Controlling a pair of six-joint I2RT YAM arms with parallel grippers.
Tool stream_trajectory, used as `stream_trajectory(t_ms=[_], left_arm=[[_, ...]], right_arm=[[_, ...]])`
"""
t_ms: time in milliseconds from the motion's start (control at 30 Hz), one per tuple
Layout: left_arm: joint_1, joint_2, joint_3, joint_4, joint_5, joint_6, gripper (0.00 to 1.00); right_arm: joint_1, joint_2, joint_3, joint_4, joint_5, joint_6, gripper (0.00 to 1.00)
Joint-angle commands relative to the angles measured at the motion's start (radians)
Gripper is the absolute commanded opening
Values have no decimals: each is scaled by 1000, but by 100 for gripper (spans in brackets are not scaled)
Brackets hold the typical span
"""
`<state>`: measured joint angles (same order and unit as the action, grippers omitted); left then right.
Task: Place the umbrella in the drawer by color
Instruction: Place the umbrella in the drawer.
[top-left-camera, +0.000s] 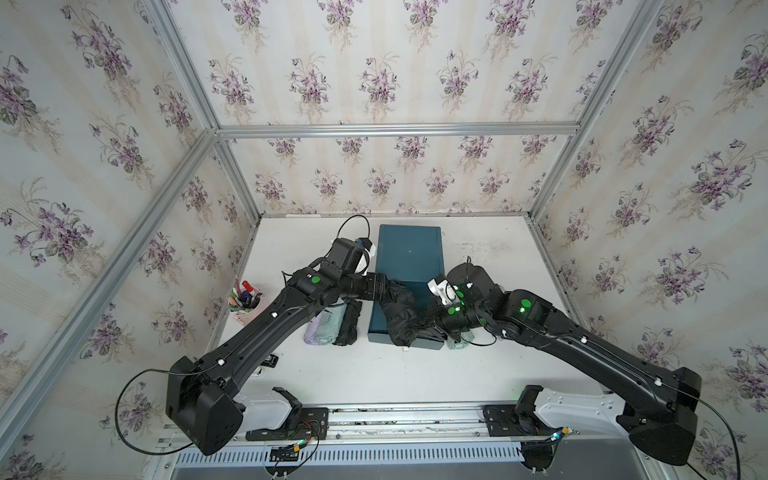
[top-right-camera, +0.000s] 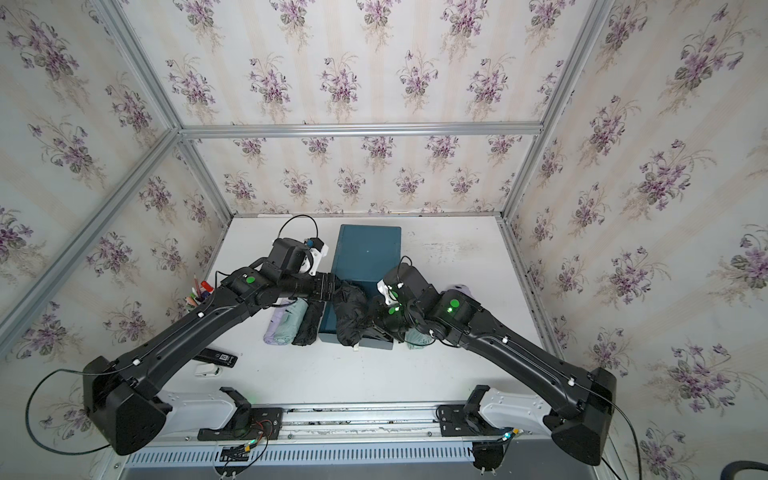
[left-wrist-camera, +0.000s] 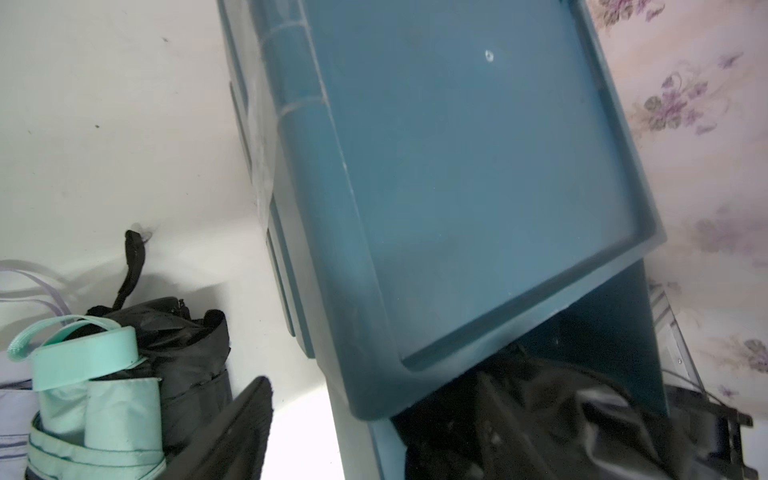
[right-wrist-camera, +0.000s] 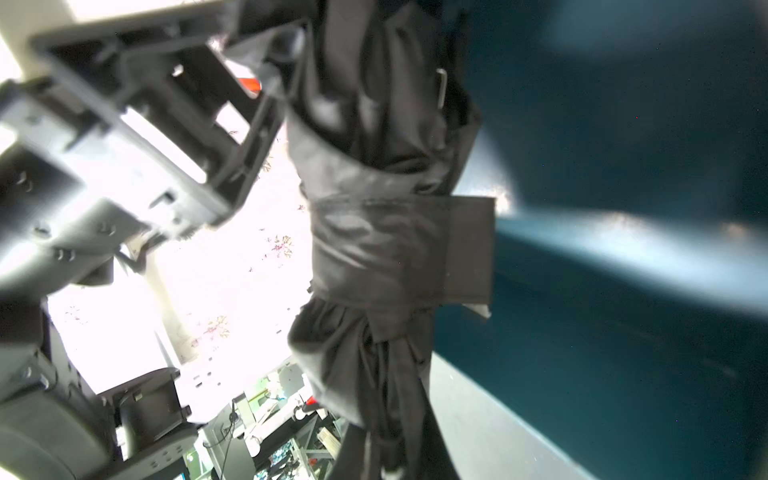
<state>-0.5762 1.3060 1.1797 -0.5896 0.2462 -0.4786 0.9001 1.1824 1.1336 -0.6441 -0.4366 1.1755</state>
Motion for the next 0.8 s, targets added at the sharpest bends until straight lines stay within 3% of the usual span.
stream_trajectory(t_ms=[0, 267, 433, 767], left_arm=[[-18, -29, 3, 16, 59, 1, 77], [-31, -53, -5, 22, 46, -18, 78], [-25, -29, 61, -32, -120, -59, 87], [-11, 152, 192, -36, -199, -80, 89]], right_arm=[[-15, 30, 0, 95, 65, -20, 0], [-24, 26, 7, 113, 91, -11, 0], [-37, -4, -11, 103, 108, -2, 0], [-39, -33, -53, 125, 123, 43, 0]])
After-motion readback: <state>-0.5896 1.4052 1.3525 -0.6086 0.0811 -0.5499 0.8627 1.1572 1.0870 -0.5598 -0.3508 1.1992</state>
